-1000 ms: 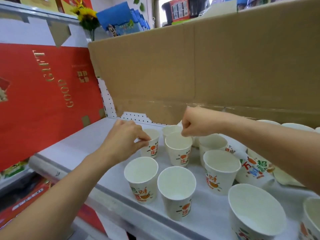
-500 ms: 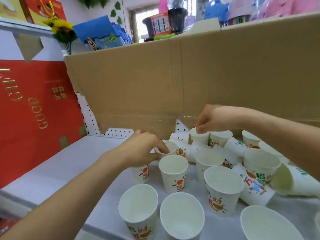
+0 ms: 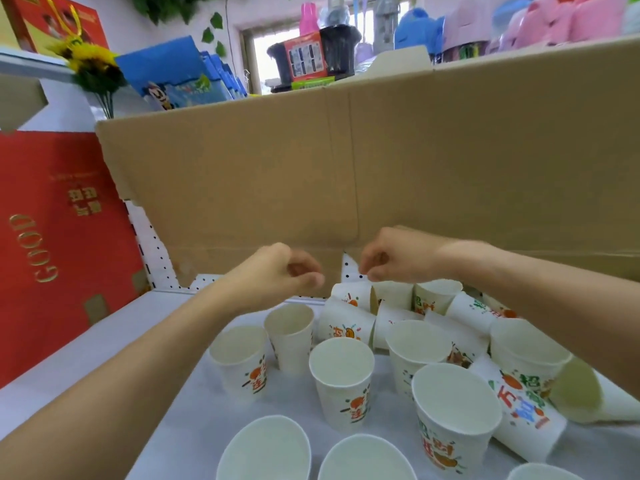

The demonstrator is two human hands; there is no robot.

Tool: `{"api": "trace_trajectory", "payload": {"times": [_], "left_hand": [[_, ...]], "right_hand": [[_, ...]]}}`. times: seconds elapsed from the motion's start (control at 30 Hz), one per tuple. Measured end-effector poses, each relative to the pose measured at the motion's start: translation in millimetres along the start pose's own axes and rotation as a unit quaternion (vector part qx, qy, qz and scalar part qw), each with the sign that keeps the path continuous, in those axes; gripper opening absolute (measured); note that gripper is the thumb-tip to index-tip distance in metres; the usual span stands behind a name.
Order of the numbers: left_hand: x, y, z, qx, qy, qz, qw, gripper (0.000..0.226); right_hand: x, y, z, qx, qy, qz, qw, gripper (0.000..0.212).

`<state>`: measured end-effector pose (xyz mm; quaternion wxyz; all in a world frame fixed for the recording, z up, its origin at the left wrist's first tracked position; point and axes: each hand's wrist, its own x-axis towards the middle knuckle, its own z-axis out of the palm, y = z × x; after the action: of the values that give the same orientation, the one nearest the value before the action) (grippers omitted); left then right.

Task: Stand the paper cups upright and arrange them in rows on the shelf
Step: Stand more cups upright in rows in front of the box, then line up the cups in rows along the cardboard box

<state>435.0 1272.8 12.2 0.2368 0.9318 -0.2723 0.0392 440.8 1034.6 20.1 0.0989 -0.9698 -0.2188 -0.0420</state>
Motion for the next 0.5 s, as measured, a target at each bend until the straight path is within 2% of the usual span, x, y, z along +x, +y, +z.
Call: {"api": "trace_trajectory", "payload": {"times": [0.13, 0.3, 0.43, 0.5], "left_hand": [[38.3, -2.0, 29.9, 0.024, -0.107, -0.114, 0.987, 0.038], [49.9, -2.4, 37.7, -0.008, -0.129, -0.165, 0.978, 0.033], [48.7, -6.1, 34.1, -0.03, -0.125, -0.165, 0.978, 0.025], [49.4, -8.0, 29.3, -0.038, -0.101, -0.152, 0.982, 0.023]], "right_hand": [[24.6, 0.0, 17.9, -0.095, -0.033, -0.027, 0.995, 0.025], [39.0, 4.9, 34.5, -0.12, -0.126, 0.029, 0.984, 0.047], [45.9, 7.8, 40.3, -0.125, -0.117, 0.033, 0.985, 0.053], [46.9, 8.0, 42.8, -0.152, -0.09, 0.013, 0.984, 0.045]]}}
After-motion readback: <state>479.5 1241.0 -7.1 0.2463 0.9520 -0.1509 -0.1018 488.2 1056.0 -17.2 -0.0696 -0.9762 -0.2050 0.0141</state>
